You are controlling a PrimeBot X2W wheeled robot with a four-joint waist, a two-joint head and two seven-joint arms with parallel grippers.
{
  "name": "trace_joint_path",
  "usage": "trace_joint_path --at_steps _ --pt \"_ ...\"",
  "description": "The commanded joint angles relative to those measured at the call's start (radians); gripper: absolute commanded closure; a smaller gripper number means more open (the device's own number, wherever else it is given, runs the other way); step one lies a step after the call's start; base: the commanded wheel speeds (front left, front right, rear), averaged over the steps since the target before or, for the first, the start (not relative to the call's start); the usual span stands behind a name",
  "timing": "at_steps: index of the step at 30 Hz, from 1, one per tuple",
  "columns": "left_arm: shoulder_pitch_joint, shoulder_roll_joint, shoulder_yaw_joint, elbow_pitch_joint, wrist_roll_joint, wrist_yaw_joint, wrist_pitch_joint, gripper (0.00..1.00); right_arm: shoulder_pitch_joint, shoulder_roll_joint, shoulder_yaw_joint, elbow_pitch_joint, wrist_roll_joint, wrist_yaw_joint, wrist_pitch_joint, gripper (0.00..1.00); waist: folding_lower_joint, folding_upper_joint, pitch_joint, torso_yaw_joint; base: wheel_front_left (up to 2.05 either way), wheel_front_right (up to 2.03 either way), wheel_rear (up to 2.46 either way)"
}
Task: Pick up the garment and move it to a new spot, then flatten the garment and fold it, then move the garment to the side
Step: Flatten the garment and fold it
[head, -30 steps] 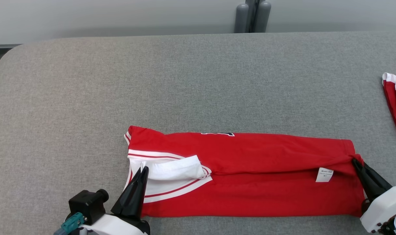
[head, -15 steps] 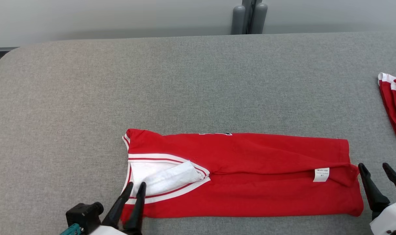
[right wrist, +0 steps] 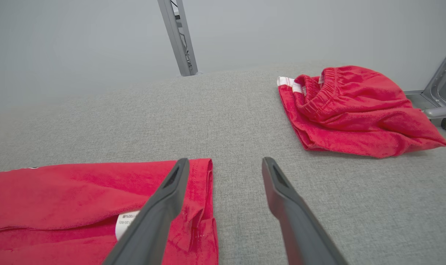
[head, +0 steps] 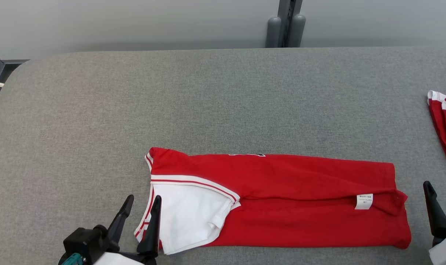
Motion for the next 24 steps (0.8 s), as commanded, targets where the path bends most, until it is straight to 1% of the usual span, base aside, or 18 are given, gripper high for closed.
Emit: trace_joint_path --at_steps 1,6,11,17,24 --pt "-0.024 0.001 -0.002 0.002 0.017 0.003 -0.008 0.00 -0.016 0.000 -0.002 -0.003 -0.012 0.000 0.004 0.00 0.0000 -0.0001 -0.005 0.002 0.00 0.00 0.00" --pt "-0.079 -0.027 -0.020 0.028 0.044 -0.007 -0.022 0.00 -0.056 0.023 0.014 0.032 -0.033 0.000 0.028 0.00 0.0000 -0.0001 -0.021 0.006 0.00 0.00 0.00" --pt "-0.121 -0.059 -0.033 0.073 0.062 -0.016 -0.037 0.00 -0.115 0.039 0.039 0.120 -0.045 0.000 0.062 0.00 0.0000 -0.0001 -0.032 0.015 0.00 0.00 0.00" --pt "-0.140 -0.088 -0.030 0.112 0.070 -0.025 -0.053 0.00 -0.172 0.023 0.059 0.273 -0.053 0.000 0.057 0.00 0.0000 -0.0001 -0.031 0.043 0.00 0.00 0.00" --pt "-0.127 -0.099 -0.012 0.131 0.076 -0.031 -0.062 0.00 -0.190 0.011 0.072 0.411 -0.040 0.000 0.045 0.00 0.0000 -0.0001 -0.029 0.061 0.00 0.00 0.00"
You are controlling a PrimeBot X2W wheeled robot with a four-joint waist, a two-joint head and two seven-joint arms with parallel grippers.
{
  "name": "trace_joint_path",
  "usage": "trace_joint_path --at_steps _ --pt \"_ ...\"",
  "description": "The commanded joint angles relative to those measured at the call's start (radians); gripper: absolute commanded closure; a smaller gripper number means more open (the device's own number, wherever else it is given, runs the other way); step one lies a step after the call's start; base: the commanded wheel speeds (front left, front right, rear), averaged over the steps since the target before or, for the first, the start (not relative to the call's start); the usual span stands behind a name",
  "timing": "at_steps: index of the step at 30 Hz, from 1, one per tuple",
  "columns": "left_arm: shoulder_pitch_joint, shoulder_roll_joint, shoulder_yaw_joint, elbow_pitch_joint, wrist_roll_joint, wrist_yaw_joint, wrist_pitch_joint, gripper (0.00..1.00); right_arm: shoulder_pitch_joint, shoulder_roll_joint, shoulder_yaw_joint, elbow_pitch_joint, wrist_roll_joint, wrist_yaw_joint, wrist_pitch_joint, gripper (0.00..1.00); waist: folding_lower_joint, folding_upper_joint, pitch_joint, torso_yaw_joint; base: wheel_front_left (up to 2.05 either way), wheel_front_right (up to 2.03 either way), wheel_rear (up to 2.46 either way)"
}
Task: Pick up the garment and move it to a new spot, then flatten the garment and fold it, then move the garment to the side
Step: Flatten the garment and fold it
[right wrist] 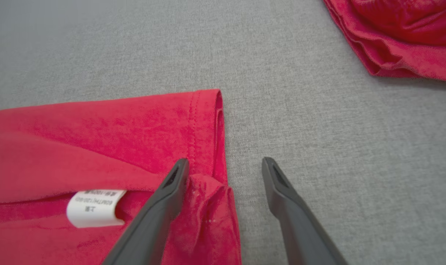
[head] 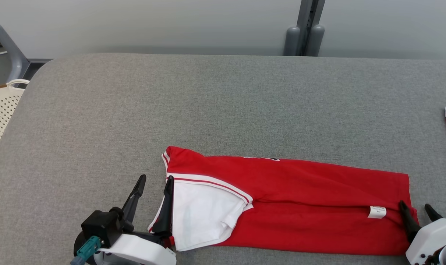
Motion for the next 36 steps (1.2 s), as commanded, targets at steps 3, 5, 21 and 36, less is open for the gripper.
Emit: trace_joint_path --at_steps 3,5,21,36 --pt "0.001 -0.002 0.010 0.005 0.006 -0.007 -0.005 0.00 0.004 -0.012 0.012 0.031 0.016 0.000 -0.010 0.00 0.0000 0.0000 0.001 0.000 0.00 0.00 0.00" --pt "0.004 -0.003 0.014 0.006 0.009 -0.008 -0.006 0.00 0.010 -0.016 0.027 0.040 0.020 0.000 -0.009 0.00 0.0000 0.0000 0.002 -0.002 0.00 0.00 0.00" --pt "0.006 -0.007 0.029 0.017 0.023 -0.017 -0.009 0.00 -0.048 -0.004 0.141 0.093 0.059 0.000 0.001 1.00 0.0000 0.0000 0.008 -0.017 0.00 0.00 0.00" --pt "0.038 0.000 0.030 0.017 0.034 -0.011 -0.010 0.00 0.020 -0.123 0.016 -0.022 0.184 0.000 0.015 1.00 0.0000 0.0000 -0.044 -0.061 0.00 0.00 0.00"
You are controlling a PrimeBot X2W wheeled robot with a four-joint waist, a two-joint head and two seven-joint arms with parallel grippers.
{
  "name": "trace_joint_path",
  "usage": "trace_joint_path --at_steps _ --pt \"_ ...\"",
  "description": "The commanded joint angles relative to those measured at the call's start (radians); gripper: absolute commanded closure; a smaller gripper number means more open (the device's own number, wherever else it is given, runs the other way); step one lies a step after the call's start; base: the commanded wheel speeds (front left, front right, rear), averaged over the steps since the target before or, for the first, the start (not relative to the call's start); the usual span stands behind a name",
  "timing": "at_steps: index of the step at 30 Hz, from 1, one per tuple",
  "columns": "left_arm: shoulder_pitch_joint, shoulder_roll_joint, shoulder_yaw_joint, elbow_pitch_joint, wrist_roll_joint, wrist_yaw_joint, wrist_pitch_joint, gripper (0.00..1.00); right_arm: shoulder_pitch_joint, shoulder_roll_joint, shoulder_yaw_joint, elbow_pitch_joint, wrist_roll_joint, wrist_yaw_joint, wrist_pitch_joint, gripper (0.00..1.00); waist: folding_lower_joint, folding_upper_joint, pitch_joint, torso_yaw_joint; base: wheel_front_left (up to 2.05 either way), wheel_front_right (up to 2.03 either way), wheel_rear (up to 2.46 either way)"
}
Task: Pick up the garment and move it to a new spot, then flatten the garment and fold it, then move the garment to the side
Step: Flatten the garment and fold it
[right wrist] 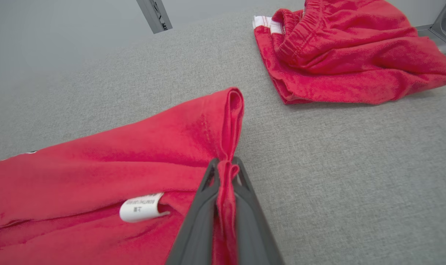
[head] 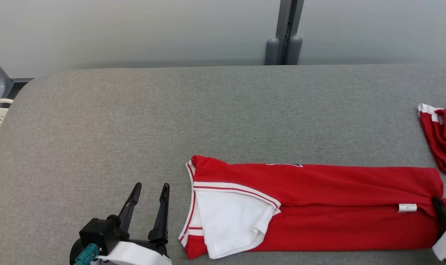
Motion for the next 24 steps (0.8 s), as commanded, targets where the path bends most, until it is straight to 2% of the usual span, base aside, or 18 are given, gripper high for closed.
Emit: trace_joint_path --at_steps 1,4,8,17,24 --pt "0.008 0.005 -0.001 -0.001 0.005 -0.002 -0.005 0.00 0.020 -0.017 -0.020 -0.025 0.011 0.000 0.010 1.00 0.0000 0.0000 -0.007 -0.010 0.00 0.00 0.00" --pt "0.011 0.006 -0.005 0.002 0.008 -0.002 -0.005 0.00 0.043 -0.024 -0.041 -0.068 0.022 0.000 0.025 1.00 0.0000 0.0000 -0.013 -0.022 0.00 0.00 0.00" --pt "0.010 0.005 -0.011 0.006 0.009 -0.002 -0.004 0.00 0.066 0.002 -0.035 -0.139 0.049 0.000 0.059 1.00 0.0000 0.0000 -0.020 -0.032 0.00 0.00 0.00" --pt "0.004 0.007 -0.032 0.013 0.019 0.003 0.008 0.00 0.110 0.087 0.062 -0.387 0.196 0.000 0.166 1.00 0.0000 0.0000 -0.028 -0.029 0.00 0.00 0.00" --pt "-0.006 0.007 -0.039 0.012 0.017 -0.001 0.009 0.00 0.128 0.132 0.155 -0.545 0.259 0.000 0.249 1.00 0.0000 0.0000 -0.023 -0.006 0.00 0.00 0.00"
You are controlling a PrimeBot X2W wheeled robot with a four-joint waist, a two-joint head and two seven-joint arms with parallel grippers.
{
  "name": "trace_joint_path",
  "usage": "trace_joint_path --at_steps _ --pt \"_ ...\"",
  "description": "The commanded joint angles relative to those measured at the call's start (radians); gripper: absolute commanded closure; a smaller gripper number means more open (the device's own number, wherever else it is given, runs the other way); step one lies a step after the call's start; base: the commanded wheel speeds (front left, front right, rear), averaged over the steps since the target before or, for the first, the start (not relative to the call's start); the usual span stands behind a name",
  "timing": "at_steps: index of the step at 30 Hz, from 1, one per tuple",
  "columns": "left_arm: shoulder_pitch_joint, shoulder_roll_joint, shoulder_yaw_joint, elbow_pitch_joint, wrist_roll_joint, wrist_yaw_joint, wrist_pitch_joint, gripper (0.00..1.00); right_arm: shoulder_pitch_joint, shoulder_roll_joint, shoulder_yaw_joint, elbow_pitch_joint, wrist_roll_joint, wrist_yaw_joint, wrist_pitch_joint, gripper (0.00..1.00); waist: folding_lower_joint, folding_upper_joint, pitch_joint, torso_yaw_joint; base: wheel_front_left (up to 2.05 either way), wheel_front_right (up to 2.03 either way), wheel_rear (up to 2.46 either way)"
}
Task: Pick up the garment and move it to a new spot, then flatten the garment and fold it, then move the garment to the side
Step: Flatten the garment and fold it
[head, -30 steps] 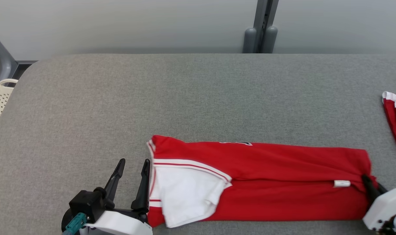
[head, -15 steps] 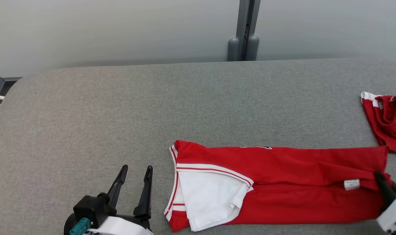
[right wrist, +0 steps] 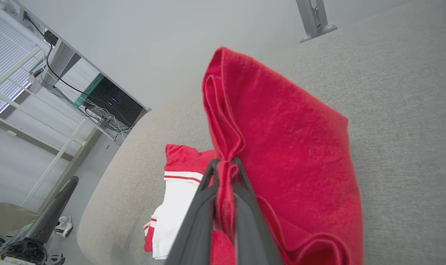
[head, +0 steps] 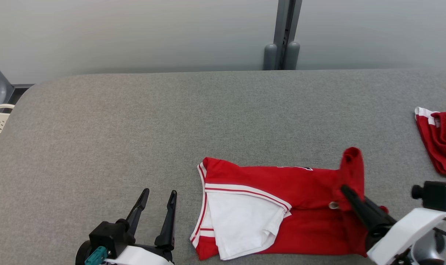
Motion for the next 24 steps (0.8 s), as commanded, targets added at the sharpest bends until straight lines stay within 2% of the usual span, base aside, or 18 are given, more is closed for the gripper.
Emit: trace_joint_path --at_steps 1,6,10,15,24 --pt "-0.016 0.003 0.002 0.000 0.004 -0.002 0.000 0.00 0.001 0.006 0.010 -0.015 0.009 0.001 0.010 1.00 0.0000 0.0000 0.002 0.007 0.00 0.00 0.00" --pt "-0.022 0.000 0.000 0.003 0.001 -0.005 -0.001 0.00 -0.026 0.056 0.079 -0.041 0.048 0.001 0.040 1.00 0.0000 0.0000 0.007 0.026 0.00 0.00 0.00" --pt "-0.028 -0.004 -0.001 0.008 0.001 -0.009 -0.003 0.00 -0.059 0.086 0.130 -0.013 0.035 0.001 0.026 1.00 0.0000 0.0000 0.011 0.042 0.00 0.00 0.00" --pt "-0.042 -0.010 -0.003 0.013 0.001 -0.012 -0.006 0.00 -0.103 0.113 0.216 0.049 0.032 0.001 0.001 1.00 0.0000 0.0000 0.017 0.061 0.00 0.00 0.00" --pt "-0.055 -0.021 -0.004 0.027 0.002 -0.022 -0.008 0.00 -0.205 0.133 0.328 0.214 0.046 0.001 -0.111 1.00 0.0000 0.0000 0.026 0.092 0.00 0.00 0.00"
